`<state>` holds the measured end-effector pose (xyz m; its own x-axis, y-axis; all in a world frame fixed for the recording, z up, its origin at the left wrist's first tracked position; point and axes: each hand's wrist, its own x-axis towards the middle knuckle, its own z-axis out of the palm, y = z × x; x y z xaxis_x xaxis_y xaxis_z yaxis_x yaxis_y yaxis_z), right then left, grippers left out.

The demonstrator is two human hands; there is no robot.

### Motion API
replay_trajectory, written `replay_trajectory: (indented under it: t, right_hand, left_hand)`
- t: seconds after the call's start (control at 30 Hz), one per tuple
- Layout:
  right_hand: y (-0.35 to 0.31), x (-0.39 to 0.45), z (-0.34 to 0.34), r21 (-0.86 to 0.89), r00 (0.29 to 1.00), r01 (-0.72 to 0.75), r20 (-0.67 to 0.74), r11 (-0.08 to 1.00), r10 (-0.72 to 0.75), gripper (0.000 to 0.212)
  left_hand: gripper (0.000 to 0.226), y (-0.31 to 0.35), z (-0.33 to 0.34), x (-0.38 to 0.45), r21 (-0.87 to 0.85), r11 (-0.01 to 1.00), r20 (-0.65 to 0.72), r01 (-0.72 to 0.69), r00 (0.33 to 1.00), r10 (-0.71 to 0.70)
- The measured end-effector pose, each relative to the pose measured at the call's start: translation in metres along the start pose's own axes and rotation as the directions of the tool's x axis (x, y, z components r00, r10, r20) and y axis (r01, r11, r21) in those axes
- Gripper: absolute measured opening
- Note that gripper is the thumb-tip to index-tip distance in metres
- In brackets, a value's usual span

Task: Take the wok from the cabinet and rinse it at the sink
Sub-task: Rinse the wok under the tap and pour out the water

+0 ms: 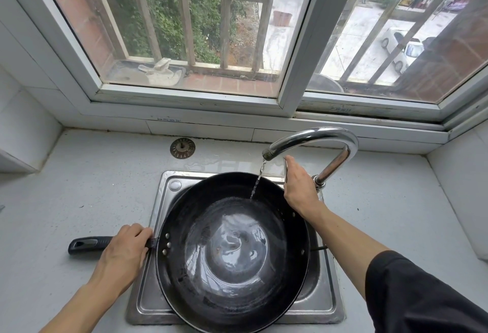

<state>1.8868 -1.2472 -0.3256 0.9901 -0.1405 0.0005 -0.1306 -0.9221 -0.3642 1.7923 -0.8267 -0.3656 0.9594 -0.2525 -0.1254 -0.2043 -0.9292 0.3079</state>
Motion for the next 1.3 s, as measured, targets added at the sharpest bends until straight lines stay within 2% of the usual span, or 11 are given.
replay_trajectory:
  t: [0.83,1.1,1.2,1.3]
  right_hand:
    - [0.001,-0.006,-0.003,-0.002,1.000,0.020,-0.003,1.000,-0.020,0.070]
    - [-0.004,-0.038,-0.025,0.019,0.993,0.119,-0.017,0.993,-0.118,0.050]
    - [-0.002,-0.059,-0.032,-0.018,0.992,0.125,0.026,0.992,-0.125,0.042]
    - [0.001,-0.080,-0.038,-0.086,0.988,0.106,0.126,0.991,-0.094,0.053]
  left_hand:
    - [0.034,0.003,-0.002,-0.001,0.012,0.999,-0.035,-0.030,0.999,0.031]
    - [0.031,-0.001,-0.001,0.000,0.039,0.998,-0.034,-0.049,0.998,0.050]
    - [0.031,-0.001,-0.003,0.000,0.060,0.996,-0.027,-0.060,0.998,0.062]
    - [0.032,0.000,-0.005,0.001,0.078,0.993,-0.020,-0.085,0.996,0.087]
